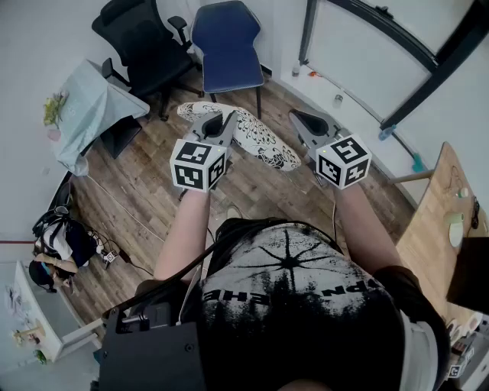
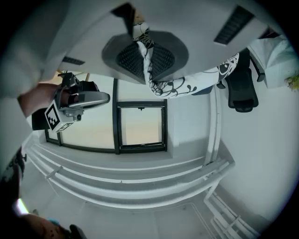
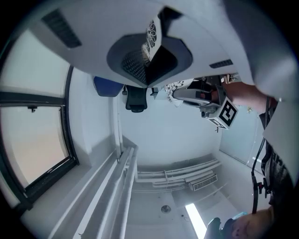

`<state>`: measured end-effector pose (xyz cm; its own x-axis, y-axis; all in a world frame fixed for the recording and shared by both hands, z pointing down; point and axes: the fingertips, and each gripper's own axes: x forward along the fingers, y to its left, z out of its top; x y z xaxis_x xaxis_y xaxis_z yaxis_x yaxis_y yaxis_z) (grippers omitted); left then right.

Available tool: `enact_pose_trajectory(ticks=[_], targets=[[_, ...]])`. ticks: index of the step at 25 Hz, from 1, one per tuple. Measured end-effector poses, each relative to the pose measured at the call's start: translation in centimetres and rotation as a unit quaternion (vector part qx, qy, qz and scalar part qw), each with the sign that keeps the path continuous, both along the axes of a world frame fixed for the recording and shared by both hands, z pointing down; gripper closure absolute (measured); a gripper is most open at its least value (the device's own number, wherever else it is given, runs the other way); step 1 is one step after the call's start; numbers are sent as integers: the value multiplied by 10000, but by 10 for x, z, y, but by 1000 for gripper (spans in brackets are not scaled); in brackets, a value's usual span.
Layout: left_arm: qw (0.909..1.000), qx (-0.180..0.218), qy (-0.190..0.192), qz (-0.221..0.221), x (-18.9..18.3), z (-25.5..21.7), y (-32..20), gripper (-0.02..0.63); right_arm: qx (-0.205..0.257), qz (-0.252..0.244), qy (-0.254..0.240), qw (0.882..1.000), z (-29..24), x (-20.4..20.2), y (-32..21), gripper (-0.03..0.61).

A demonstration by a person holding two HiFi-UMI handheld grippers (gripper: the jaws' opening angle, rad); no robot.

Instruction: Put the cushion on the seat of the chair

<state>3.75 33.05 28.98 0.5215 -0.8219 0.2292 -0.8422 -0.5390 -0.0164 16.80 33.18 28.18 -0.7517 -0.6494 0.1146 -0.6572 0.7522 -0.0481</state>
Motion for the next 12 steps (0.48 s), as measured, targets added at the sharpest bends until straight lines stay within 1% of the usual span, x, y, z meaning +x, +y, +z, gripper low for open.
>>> enact_pose_trajectory(ticks=[6,12], targets=[[10000,-42,14,5,4,4,1,591,-14,-57,29,10000,2,-1,0,560],[10000,-50,-15,-18,2,5,1,591,-6,-156,-42,9999,2,-6,2,560]])
